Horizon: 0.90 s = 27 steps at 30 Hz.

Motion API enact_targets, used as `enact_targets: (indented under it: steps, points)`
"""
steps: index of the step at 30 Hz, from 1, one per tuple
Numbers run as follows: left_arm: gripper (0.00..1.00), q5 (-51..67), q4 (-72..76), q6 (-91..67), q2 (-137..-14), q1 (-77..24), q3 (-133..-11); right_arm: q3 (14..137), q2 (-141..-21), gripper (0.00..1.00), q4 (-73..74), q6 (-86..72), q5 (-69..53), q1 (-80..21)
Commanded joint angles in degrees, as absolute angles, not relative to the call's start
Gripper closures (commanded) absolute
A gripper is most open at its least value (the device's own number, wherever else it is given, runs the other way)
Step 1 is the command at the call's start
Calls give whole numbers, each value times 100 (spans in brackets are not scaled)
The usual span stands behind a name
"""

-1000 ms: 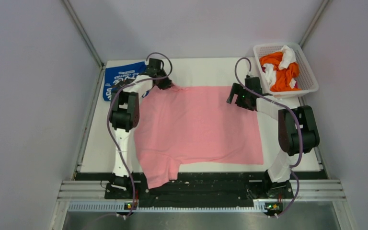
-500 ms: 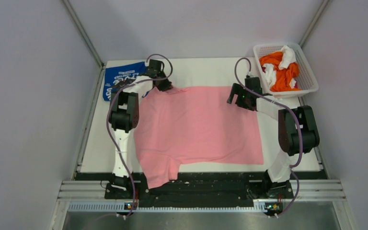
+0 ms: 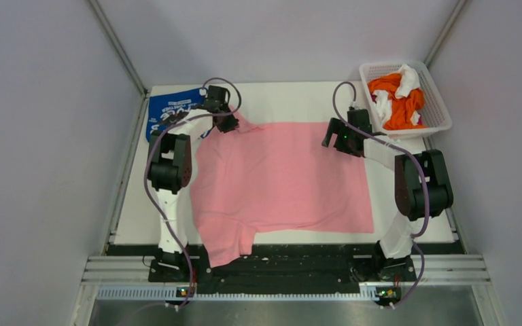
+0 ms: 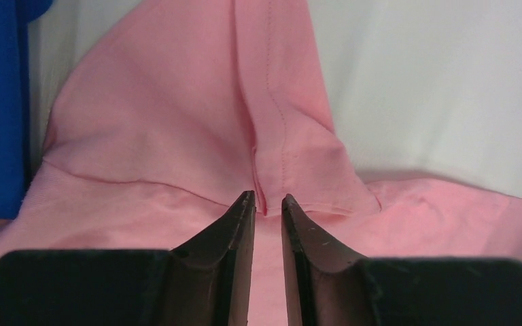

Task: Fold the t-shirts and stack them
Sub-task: Flatten out the tshirt

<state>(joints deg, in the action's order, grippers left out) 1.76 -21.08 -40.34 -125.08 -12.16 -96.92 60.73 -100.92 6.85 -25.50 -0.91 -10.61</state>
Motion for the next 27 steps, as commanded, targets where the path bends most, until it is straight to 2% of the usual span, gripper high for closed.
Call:
enact_targets:
  steps: [1, 27]
  points:
    - [73, 138, -2007, -4028, -12317, -1230, -9657, 6109, -10064, 2, 527, -2474, -17, -1056]
    - [75, 1080, -1792, -4375, -13359, -1235, -10599, 6111, -10056, 2, 555, -2463, 151, -1050]
